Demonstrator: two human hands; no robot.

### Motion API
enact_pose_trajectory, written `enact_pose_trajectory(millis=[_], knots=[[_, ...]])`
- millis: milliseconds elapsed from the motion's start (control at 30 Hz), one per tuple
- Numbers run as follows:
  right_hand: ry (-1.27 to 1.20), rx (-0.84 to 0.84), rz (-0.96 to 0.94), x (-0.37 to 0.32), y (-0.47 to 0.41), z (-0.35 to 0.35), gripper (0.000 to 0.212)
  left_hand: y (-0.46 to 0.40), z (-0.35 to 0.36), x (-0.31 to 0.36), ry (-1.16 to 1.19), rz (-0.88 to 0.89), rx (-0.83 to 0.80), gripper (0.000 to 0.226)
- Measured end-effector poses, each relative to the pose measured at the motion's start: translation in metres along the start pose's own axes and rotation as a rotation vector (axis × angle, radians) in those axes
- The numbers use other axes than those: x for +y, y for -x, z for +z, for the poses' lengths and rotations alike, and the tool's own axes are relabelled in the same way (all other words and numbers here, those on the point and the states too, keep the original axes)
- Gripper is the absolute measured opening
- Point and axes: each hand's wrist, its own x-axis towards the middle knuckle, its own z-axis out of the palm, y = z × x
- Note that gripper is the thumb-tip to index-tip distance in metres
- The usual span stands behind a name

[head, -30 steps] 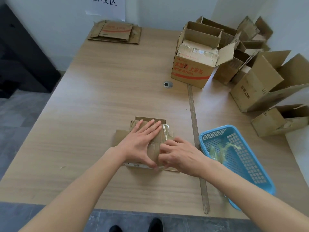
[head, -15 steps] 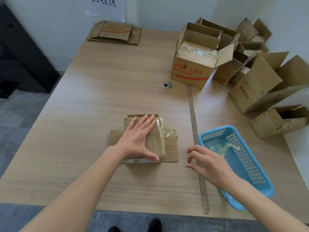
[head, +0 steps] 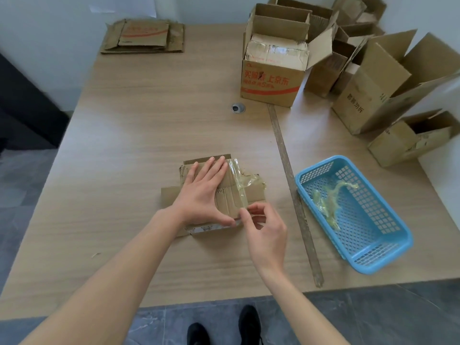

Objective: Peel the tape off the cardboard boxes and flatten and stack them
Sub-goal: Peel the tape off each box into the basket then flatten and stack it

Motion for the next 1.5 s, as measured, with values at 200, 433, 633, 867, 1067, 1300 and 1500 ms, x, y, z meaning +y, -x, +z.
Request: enact_pose_trajectory(millis=[200, 433, 633, 867, 1067, 1300, 1500], knots=[[-0.229, 0.028, 0.168, 0.0, 0.014, 0.01, 0.029, 0.001, 0.001, 0.0, -0.006, -0.004, 0.018, 0.148], [-0.116, -0.115, 0.184, 0.014, 0.005, -0.007, 0.026, 0.0, 0.005, -0.002, -0.015, 0.008, 0.037, 0.148], [-0.07, -0.067, 0.199, 0.013, 0.003, -0.01, 0.022, 0.002, 0.002, 0.002, -0.011, 0.001, 0.029, 0.149], [-0.155, -0.245, 0.416, 0.01, -0.001, -0.021, 0.009, 0.001, 0.004, 0.001, -0.014, 0.006, 0.043, 0.148], [-0.063, -0.409, 0.431, -0.016, -0.035, -0.048, 0.019, 0.002, 0.004, 0.002, -0.015, 0.022, 0.029, 0.147], [0.175, -0.267, -0.024, -0.05, -0.085, -0.062, 0.008, 0.007, 0.003, 0.001, -0.02, 0.126, -0.002, 0.141], [0.324, -0.488, -0.273, -0.029, -0.085, -0.036, 0.054, 0.009, 0.005, 0.001, -0.02, 0.148, 0.054, 0.138]])
